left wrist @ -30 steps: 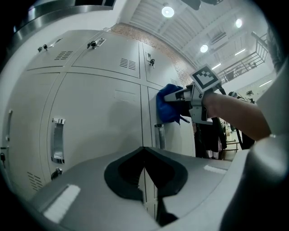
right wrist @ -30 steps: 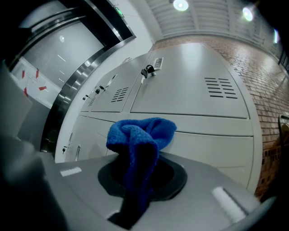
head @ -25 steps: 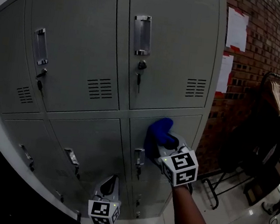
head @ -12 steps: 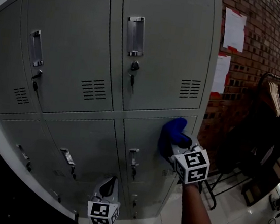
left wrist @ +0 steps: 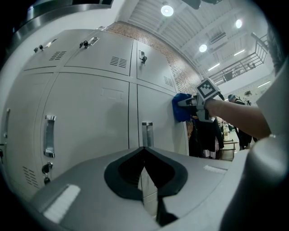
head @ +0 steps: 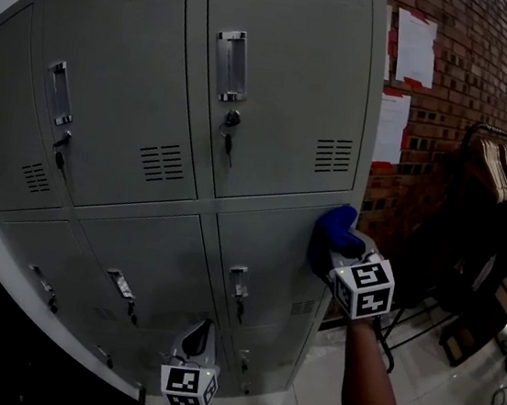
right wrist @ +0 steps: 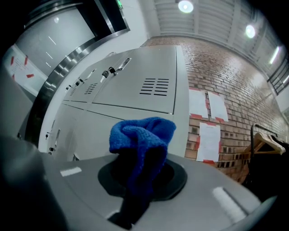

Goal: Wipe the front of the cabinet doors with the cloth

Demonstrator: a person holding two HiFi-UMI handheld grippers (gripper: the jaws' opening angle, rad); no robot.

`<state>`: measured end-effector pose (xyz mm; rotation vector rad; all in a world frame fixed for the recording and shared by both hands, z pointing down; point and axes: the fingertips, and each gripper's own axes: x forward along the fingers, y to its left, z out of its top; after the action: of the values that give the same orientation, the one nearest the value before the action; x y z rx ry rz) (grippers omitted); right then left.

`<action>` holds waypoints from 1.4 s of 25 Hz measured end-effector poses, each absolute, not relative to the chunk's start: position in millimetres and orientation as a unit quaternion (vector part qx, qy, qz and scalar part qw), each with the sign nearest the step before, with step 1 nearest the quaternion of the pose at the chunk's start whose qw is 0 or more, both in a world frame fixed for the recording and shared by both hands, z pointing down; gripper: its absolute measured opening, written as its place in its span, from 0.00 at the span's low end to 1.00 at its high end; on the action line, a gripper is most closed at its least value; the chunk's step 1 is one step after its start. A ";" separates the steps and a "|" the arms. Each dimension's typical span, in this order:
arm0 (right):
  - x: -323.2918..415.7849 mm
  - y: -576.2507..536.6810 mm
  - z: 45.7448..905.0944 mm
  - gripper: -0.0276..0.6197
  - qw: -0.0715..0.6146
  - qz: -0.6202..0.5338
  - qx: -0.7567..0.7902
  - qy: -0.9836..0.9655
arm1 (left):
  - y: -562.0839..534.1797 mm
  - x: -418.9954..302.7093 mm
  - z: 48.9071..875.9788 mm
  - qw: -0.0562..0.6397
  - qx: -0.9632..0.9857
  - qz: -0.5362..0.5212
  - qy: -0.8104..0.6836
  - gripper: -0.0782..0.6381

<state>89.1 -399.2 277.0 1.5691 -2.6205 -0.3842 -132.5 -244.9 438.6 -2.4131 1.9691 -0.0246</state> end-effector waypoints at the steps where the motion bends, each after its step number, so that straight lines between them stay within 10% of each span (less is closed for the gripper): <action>1: 92.7 -399.6 275.9 0.12 0.032 -0.125 0.512 -0.849 | -244.2 -132.0 438.6 0.014 -0.775 -0.008 0.632 0.13; 19: 95.9 -386.7 273.2 0.12 0.020 -0.137 0.524 -0.840 | -233.1 -136.5 437.5 0.018 -0.774 -0.010 0.633 0.13; 35: -75.1 -336.2 316.7 0.12 0.012 -0.102 0.410 -0.906 | -218.6 -164.7 433.2 0.019 -0.760 -0.001 0.650 0.13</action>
<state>-75.1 -336.2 316.7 1.2787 -2.8254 -0.3185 -164.7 -218.6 433.2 -2.3583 2.0190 -0.0018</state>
